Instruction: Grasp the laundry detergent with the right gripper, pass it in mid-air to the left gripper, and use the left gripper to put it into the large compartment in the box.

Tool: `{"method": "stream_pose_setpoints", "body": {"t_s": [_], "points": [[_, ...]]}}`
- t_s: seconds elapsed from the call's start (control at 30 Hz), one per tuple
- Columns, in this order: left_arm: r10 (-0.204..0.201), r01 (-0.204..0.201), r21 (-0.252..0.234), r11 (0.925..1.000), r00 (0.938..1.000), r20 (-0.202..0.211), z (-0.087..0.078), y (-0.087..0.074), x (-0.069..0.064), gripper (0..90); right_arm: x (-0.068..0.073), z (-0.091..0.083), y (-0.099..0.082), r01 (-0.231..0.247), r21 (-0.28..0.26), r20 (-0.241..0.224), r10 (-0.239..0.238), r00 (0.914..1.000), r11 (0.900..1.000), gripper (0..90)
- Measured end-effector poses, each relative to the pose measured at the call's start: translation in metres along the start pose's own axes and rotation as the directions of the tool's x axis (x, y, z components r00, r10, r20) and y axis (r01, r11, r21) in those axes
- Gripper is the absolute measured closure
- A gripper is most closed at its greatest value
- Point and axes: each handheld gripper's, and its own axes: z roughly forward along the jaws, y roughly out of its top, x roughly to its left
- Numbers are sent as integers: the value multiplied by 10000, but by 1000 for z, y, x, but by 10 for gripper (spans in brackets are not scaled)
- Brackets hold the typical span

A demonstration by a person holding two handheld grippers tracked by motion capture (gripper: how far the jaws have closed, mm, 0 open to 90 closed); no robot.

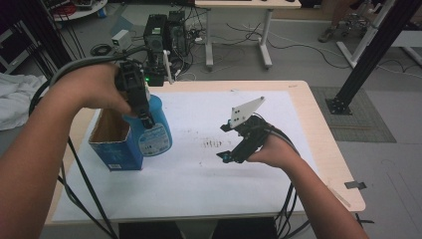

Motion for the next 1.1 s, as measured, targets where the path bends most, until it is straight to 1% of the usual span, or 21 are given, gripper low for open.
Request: {"method": "stream_pose_setpoints", "body": {"t_s": [0.17, 0.3, 0.4, 0.43, 0.47, 0.5, 0.53, 0.6, 0.63, 0.7, 0.77, 0.8, 0.83, 0.87, 0.9, 0.93, 0.97, 1.03, 1.07, 1.1], "points": [[-684, 683, -141, 9976, 9976, -55, -13, -8, 8, 384, -1, 0, -1, -37, 73, -11, 38, 10000, 10000, 129], [-1350, 1348, -282, 9905, 9908, -69, -22, -16, 17, 385, -2, 2, -2, -44, 172, -15, 44, 10000, 9998, 125], [-1794, 1790, -358, 9832, 9837, -74, -28, -24, 25, 384, -2, 3, -3, -61, 250, -24, 62, 10000, 9997, 120], [-1922, 1918, -375, 9807, 9813, -79, -30, -26, 28, 384, -2, 3, -3, -59, 268, -23, 60, 10000, 9996, 120], [-1922, 1918, -375, 9807, 9813, -79, -30, -26, 28, 384, -2, 3, -3, -59, 268, -23, 60, 10000, 9996, 120], [-2233, 2227, -436, 9739, 9747, -95, -33, -32, 33, 384, -2, 3, -4, -57, 247, -18, 57, 10000, 9997, 119], [-2357, 2351, -469, 9708, 9718, -88, -34, -34, 35, 384, -2, 3, -5, -68, 288, -32, 69, 10000, 9996, 119], [-2739, 2731, -490, 9607, 9617, -102, -37, -40, 41, 384, -2, 3, -6, -107, 326, -40, 108, 9999, 9994, 119], [-2809, 2801, -461, 9589, 9597, -116, -37, -41, 43, 384, -2, 3, -6, -115, 346, -54, 117, 9999, 9993, 119], [-3147, 3135, -477, 9484, 9490, -191, -38, -45, 47, 384, -3, 3, -7, -132, 392, -42, 134, 9999, 9991, 119], [-3342, 3330, -409, 9420, 9422, -252, -38, -48, 51, 384, -3, 4, -8, -149, 459, -66, 152, 9999, 9988, 119], [-3468, 3457, -396, 9375, 9376, -259, -38, -50, 53, 384, -3, 5, -8, -142, 489, -73, 146, 9999, 9987, 119], [-3468, 3457, -396, 9375, 9376, -259, -38, -50, 53, 384, -3, 5, -8, -142, 489, -73, 146, 9999, 9987, 119], [-3702, 3688, -472, 9283, 9286, -256, -40, -54, 56, 384, -3, 5, -8, -155, 515, -82, 159, 9998, 9986, 119], [-3841, 3825, -517, 9225, 9229, -261, -42, -57, 58, 384, -3, 6, -7, -108, 532, -121, 115, 9999, 9985, 119], [-3896, 3881, -483, 9204, 9206, -266, -43, -59, 59, 384, -2, 7, -7, -149, 579, -116, 156, 9998, 9982, 119], [-3980, 3964, -492, 9168, 9170, -284, -43, -61, 61, 384, -3, 7, -7, -133, 600, -130, 141, 9998, 9981, 119], [-4203, 4184, -524, 9068, 9068, -332, -44, -64, 64, 384, -3, 9, -7, -121, 612, -152, 130, 9998, 9981, 119], [-4361, 4339, -566, 8992, 8992, -350, -43, -66, 65, 384, -3, 9, -7, -116, 645, -174, 128, 9998, 9978, 119], [-4431, 4412, -500, 8960, 8956, -384, -43, -68, 67, 384, -3, 10, -7, -123, 654, -193, 135, 9997, 9978, 119]]}}
